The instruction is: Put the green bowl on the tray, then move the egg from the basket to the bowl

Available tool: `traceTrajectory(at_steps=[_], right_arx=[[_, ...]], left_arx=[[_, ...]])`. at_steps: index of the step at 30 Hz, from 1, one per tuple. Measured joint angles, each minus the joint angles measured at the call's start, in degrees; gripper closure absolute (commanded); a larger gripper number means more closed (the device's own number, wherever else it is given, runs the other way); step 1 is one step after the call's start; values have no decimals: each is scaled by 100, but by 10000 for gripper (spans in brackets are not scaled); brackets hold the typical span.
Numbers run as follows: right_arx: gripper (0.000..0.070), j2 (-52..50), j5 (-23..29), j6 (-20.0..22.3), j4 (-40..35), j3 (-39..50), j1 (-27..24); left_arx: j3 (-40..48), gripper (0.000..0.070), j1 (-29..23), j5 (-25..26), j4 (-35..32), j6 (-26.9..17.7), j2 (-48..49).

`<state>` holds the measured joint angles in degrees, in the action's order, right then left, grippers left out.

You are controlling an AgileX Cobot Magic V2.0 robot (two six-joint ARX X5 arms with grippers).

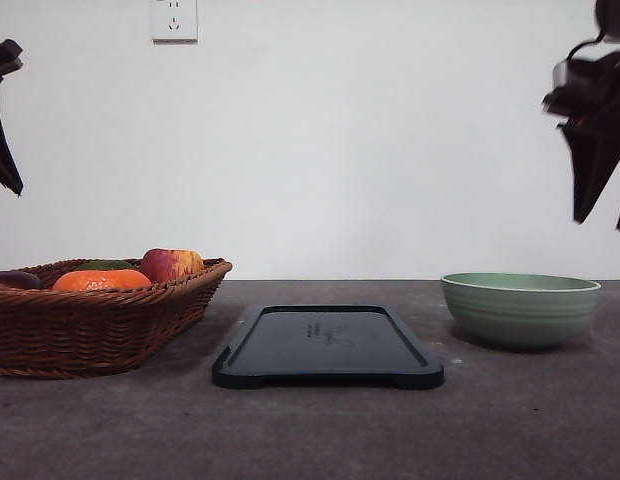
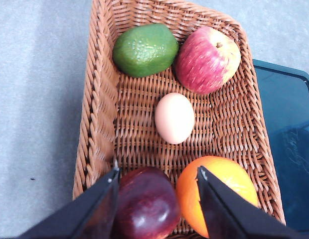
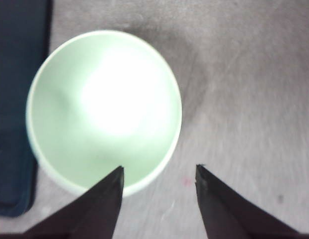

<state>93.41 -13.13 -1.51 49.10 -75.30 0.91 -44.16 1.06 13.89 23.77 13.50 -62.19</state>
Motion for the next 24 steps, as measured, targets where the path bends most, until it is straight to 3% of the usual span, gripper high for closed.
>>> traceTrajectory(at_steps=[9, 11, 14, 15, 24], right_arx=[[421, 774, 136, 127, -67, -257, 7], [488, 899, 136, 130, -73, -257, 7], [664, 1046, 136, 132, -101, -257, 18], [691, 1073, 136, 134, -105, -257, 22], [700, 1105, 136, 172, 73, -387, 33]], left_arx=[[-2, 391, 0, 0, 0, 0, 0], [-2, 392, 0, 0, -3, 0, 0], [-4, 391, 0, 0, -30, 0, 0], [-4, 391, 0, 0, -37, 0, 0], [-4, 391, 0, 0, -42, 0, 0]])
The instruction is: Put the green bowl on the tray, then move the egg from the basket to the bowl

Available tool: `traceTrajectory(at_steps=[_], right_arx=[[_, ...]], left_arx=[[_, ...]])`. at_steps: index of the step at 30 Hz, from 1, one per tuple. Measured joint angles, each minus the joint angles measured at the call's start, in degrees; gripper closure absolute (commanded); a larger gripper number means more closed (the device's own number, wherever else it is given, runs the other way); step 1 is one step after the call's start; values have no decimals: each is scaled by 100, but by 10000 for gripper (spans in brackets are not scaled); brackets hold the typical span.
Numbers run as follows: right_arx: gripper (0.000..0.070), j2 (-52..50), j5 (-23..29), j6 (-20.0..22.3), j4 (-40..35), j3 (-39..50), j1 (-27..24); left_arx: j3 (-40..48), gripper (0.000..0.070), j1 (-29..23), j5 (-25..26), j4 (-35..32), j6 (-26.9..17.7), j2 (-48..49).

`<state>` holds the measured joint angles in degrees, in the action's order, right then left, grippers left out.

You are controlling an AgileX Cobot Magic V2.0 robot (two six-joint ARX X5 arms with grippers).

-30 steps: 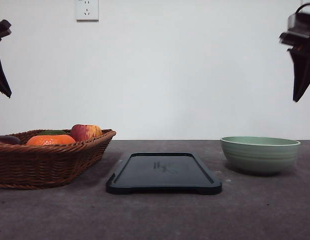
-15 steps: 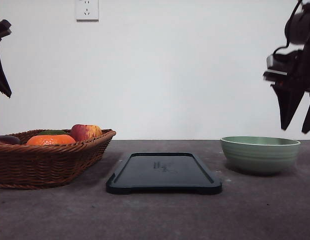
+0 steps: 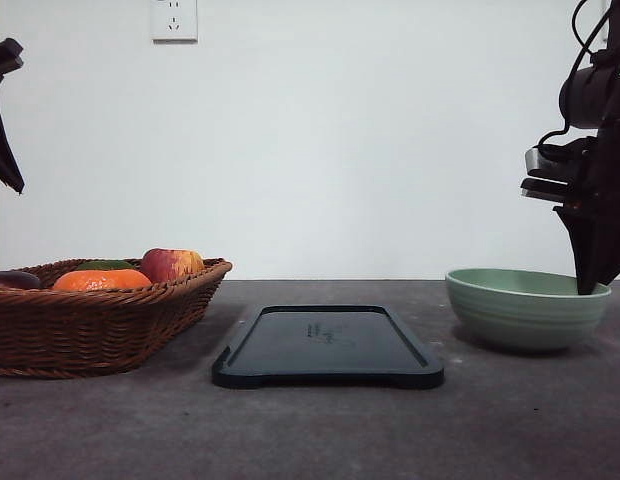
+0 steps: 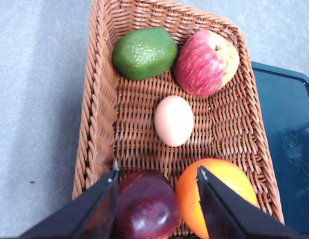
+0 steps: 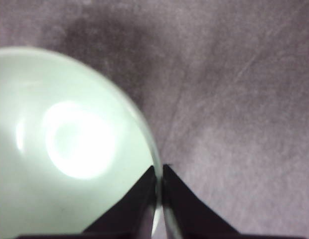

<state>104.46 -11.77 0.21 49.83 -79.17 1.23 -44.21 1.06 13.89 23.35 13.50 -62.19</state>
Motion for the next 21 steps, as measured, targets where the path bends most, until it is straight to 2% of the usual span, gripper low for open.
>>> traceTrajectory(at_steps=[7, 11, 21], right_arx=[[700, 9, 0, -2, 842, -871, 232], [700, 9, -3, -40, 1156, -1391, 717], [700, 544, -17, -197, 1212, -2312, 1912]], left_arx=[[0, 391, 0, 0, 0, 0, 0], [0, 392, 0, 0, 0, 0, 0], [0, 392, 0, 0, 0, 0, 0]])
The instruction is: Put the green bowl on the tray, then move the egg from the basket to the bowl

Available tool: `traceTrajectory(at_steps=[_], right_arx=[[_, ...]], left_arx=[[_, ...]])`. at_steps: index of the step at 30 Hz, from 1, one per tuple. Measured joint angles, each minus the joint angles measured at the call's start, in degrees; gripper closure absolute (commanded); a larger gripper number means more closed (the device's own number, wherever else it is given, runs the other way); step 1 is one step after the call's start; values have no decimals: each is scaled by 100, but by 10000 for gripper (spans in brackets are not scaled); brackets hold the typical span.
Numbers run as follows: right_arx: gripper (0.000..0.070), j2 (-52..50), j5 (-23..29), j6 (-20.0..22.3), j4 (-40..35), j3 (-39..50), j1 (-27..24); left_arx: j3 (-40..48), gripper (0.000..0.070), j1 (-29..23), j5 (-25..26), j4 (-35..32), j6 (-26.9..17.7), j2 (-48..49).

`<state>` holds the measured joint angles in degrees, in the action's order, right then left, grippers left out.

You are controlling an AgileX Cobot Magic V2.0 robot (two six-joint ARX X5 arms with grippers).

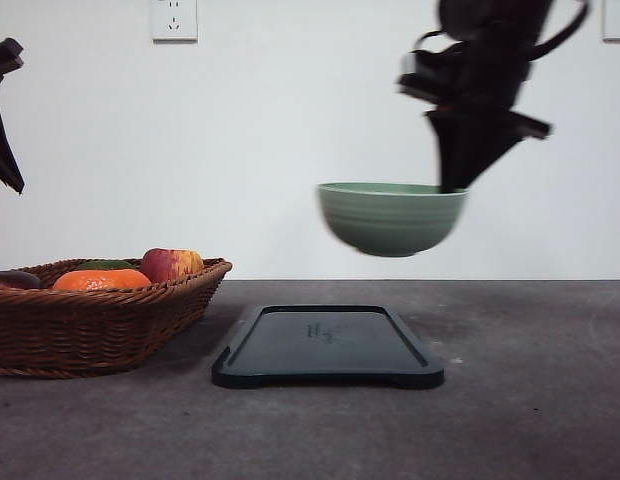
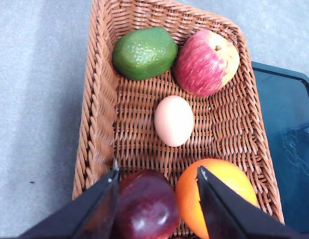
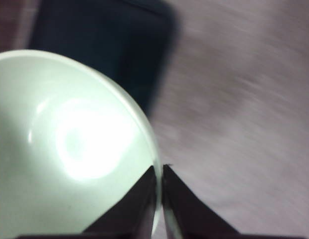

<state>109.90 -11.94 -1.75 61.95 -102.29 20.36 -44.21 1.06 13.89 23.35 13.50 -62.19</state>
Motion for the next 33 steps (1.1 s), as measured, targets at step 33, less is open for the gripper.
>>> traceTrajectory(at_steps=[33], right_arx=[[482, 1083, 50, -146, -254, -502, 535]], left_arx=[[0, 392, 0, 0, -188, 0, 0]])
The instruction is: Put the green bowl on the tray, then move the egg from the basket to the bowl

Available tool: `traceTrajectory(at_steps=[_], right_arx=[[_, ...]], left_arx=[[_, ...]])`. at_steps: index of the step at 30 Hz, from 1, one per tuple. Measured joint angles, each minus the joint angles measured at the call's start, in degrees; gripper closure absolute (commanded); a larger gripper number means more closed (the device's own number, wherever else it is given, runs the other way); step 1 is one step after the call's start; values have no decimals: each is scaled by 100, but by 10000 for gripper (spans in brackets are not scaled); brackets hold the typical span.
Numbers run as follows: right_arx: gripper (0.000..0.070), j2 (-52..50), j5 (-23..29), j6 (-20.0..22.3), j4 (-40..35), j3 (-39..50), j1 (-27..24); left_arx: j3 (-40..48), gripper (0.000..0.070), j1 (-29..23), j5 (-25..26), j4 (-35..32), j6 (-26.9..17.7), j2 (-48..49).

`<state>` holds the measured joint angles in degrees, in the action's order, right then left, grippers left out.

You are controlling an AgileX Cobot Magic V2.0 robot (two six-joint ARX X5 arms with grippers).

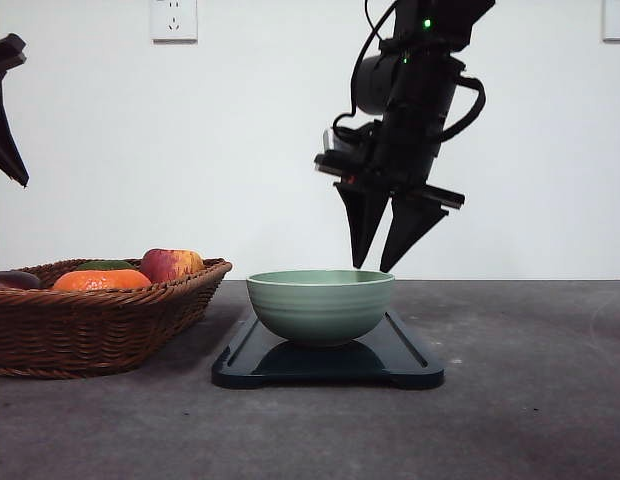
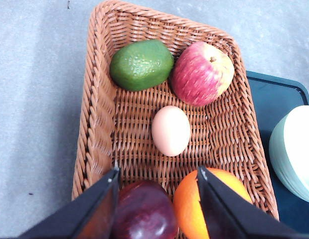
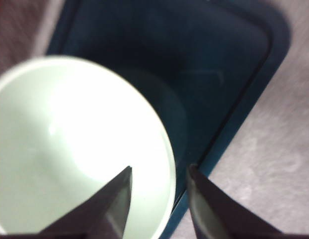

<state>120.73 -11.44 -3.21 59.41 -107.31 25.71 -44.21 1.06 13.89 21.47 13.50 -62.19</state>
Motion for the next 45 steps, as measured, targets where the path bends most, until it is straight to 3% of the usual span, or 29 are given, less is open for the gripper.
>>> traceTrajectory(at_steps=[3, 7, 16, 22, 32, 38, 45], right_arx=[[483, -227, 242, 21, 68, 69, 0], [485, -924, 323, 44, -619, 701, 1], [488, -2897, -34, 49, -2900, 3520, 1], [488, -4202, -145, 55, -3773, 5225, -1], [488, -6165, -164, 146, -3897, 7007, -164], [488, -6935, -59, 159, -3916, 7086, -225], [488, -6956, -35, 171, -3951, 7086, -225]], left_arx=[[0, 392, 0, 0, 4, 0, 0], [0, 392, 0, 0, 12, 0, 0], [0, 392, 0, 0, 20, 0, 0], [0, 392, 0, 0, 19, 0, 0], [0, 392, 0, 0, 9, 0, 0], [-99, 391, 118, 77, 190, 0, -3], [-948, 391, 588, 2, 631, -40, -529]])
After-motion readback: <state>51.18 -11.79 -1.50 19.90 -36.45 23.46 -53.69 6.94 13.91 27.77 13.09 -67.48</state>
